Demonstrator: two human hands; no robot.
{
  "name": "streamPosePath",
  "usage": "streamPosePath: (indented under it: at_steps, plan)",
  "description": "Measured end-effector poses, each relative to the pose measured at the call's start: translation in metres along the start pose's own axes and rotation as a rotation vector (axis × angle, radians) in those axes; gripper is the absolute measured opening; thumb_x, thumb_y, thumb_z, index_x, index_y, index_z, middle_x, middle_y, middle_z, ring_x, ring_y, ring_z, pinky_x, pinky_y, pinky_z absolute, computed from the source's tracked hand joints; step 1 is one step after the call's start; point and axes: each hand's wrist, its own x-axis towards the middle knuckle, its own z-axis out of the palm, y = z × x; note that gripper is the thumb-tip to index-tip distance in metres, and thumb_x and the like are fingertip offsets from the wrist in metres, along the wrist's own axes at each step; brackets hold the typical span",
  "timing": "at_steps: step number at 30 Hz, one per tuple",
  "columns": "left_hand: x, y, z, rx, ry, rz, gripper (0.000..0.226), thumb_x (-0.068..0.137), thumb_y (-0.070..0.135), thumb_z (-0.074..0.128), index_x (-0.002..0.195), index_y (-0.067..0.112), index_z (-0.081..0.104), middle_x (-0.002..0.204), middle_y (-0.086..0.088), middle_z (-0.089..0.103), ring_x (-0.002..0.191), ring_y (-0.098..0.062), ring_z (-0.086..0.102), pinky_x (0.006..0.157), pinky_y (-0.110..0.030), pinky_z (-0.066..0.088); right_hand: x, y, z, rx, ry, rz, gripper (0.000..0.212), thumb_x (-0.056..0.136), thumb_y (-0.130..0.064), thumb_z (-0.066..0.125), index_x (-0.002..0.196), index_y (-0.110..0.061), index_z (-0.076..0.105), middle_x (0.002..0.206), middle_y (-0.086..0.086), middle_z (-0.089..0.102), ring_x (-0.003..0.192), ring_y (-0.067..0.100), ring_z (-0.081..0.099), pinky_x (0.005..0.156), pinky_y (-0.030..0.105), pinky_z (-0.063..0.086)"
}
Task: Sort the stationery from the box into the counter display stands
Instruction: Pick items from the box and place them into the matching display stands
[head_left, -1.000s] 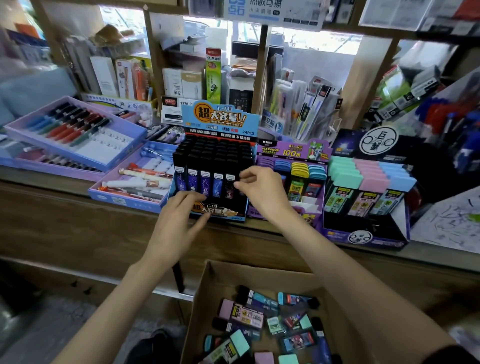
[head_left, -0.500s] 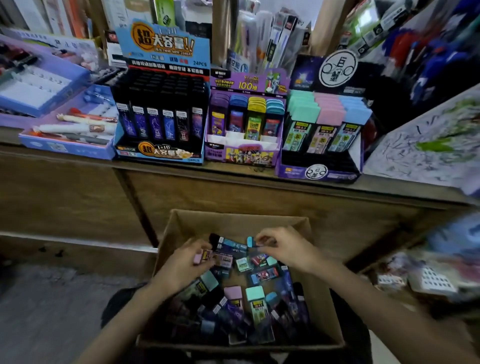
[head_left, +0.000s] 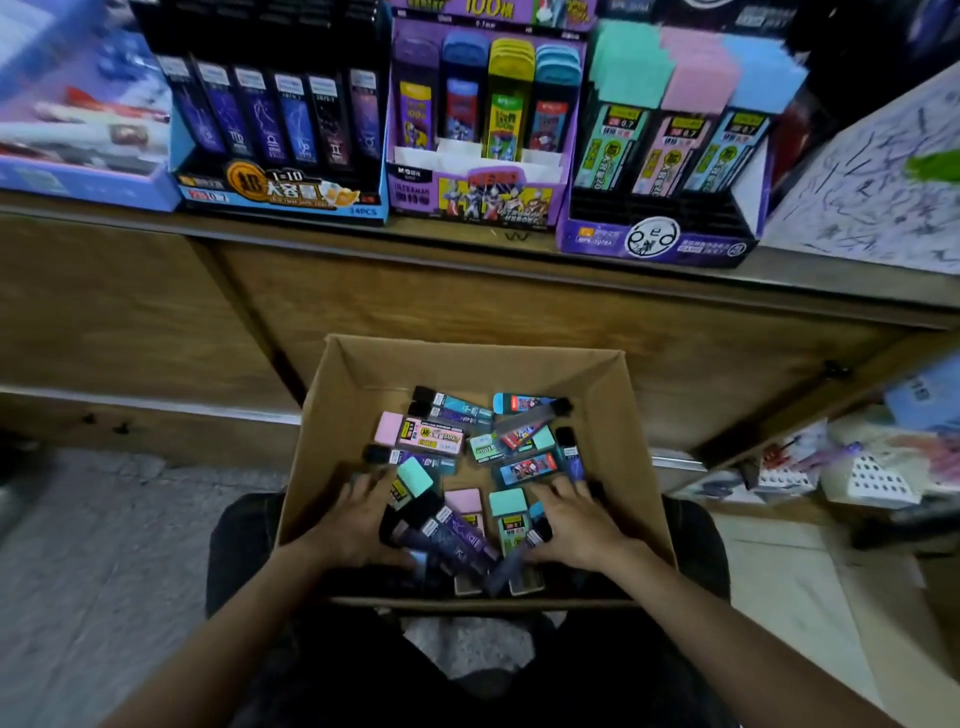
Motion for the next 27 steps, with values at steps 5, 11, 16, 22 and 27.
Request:
streamPosePath:
  at_steps: [5,11,16,22,27]
  plan:
    - [0.003,0.005,-0.003,-0.141,0.094,-0.007,0.114,0.062,0.055,0.080,0.149,0.023,0.013,0.137,-0.010,0.025,0.134,-0.028,0.019,0.110,-0.030,0.018,0.006,-0.011,0.004,0.201,-0.014,0.020,0.087,0.069,-0.042,0.079,0.141,-0.025,0.032,0.136,0.009,0.029,0.130,0.034,0.028,0.107,0.042,0.032]
    - [0.010,0.005,-0.006,-0.442,0.180,-0.139,0.083,0.068,0.040,0.082,0.135,0.009,0.045,0.136,-0.015,0.046,0.125,-0.028,0.045,0.106,-0.037,0.037,0.012,-0.014,0.008,0.580,0.093,0.135,0.065,0.070,-0.013,0.082,0.127,-0.013,0.049,0.126,0.008,0.051,0.117,0.023,0.050,0.095,0.027,0.043]
    - [0.010,0.005,-0.004,-0.575,0.200,-0.113,0.020,0.074,0.031,0.079,0.089,0.026,0.067,0.089,0.009,0.067,0.086,-0.009,0.062,0.068,-0.011,0.048,0.013,-0.018,0.009,0.866,0.079,0.250,0.036,0.072,-0.005,0.079,0.104,0.000,0.062,0.093,0.006,0.061,0.095,0.019,0.059,0.079,0.026,0.045]
    - [0.006,0.001,0.002,-0.559,0.006,-0.049,0.037,0.075,0.035,0.078,0.106,0.019,0.065,0.106,0.001,0.069,0.098,-0.013,0.063,0.084,-0.027,0.049,0.011,-0.028,0.015,0.672,0.044,0.241,0.040,0.075,-0.017,0.077,0.110,-0.008,0.060,0.111,0.004,0.061,0.105,0.016,0.056,0.081,0.020,0.038]
    - [-0.005,0.003,-0.006,-0.475,-0.112,-0.012,0.074,0.070,0.038,0.081,0.131,0.024,0.041,0.126,0.010,0.049,0.121,-0.010,0.045,0.101,-0.024,0.037,0.011,-0.027,0.013,0.657,0.038,0.266,0.032,0.074,-0.022,0.079,0.099,-0.006,0.067,0.085,-0.004,0.061,0.077,0.010,0.056,0.065,0.021,0.040]
